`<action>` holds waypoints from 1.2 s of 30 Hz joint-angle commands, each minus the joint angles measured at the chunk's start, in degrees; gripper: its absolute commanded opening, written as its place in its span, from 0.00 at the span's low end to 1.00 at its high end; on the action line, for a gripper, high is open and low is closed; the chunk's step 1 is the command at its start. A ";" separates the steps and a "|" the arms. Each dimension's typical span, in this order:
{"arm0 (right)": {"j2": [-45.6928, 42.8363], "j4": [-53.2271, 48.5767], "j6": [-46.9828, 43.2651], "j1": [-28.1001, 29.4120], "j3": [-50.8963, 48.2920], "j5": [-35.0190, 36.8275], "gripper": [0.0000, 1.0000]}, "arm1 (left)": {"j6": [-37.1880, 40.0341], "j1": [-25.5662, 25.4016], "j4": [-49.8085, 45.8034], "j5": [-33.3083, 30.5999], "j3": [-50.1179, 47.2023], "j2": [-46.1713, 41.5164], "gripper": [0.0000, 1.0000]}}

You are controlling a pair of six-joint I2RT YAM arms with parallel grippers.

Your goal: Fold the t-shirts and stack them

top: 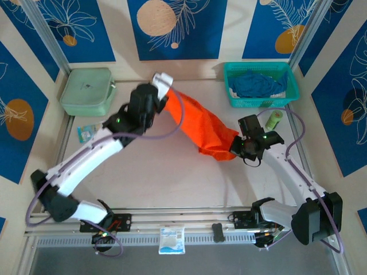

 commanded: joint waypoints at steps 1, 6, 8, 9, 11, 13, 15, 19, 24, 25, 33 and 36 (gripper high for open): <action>1.38 2.09 -0.32 0.10 -1.88 -5.03 0.00 | -19.23 -1.60 -7.40 -3.50 -12.40 -6.87 0.00; 2.38 1.30 -1.25 1.18 -2.40 -5.65 0.00 | -41.80 -2.48 -25.12 -1.92 -20.97 -12.19 0.00; 2.29 0.78 -1.48 1.37 -2.33 -5.74 0.00 | -47.37 -2.48 -31.78 -3.87 -20.90 -12.26 0.00; 2.16 0.66 -1.53 1.46 -2.29 -5.85 0.00 | -49.08 -2.48 -34.34 -5.15 -20.79 -12.12 0.00; 1.78 0.41 -1.49 1.77 -2.20 -6.54 0.00 | -52.46 -2.33 -38.44 -8.96 -20.63 -11.43 0.00; 1.42 0.24 -1.57 2.06 -1.55 -7.41 0.00 | -54.64 -1.54 -40.64 -11.62 -20.05 -10.57 0.00; 1.28 -0.26 -2.06 2.17 -0.16 -8.38 0.00 | -54.97 0.33 -41.37 -12.32 -19.03 -9.16 0.00; 3.79 -2.03 -5.14 1.54 5.93 -7.92 0.00 | -55.07 8.39 -41.91 -8.92 -16.94 -4.03 0.00; 12.89 -1.11 -9.15 -3.30 14.88 -7.01 0.00 | -52.43 17.09 -37.10 -2.52 -18.37 2.74 0.00; 15.03 -0.56 -9.83 -4.31 16.57 -7.63 0.00 | -51.97 17.74 -36.06 -1.96 -18.84 3.85 0.00; 41.22 0.41 -12.80 -7.89 36.35 -8.38 0.00 | -48.26 19.68 -29.14 -0.15 -17.71 14.63 0.00; 47.35 -1.13 -13.04 -7.65 43.31 -6.53 0.21 | -47.56 19.72 -28.27 0.00 -15.93 17.88 0.00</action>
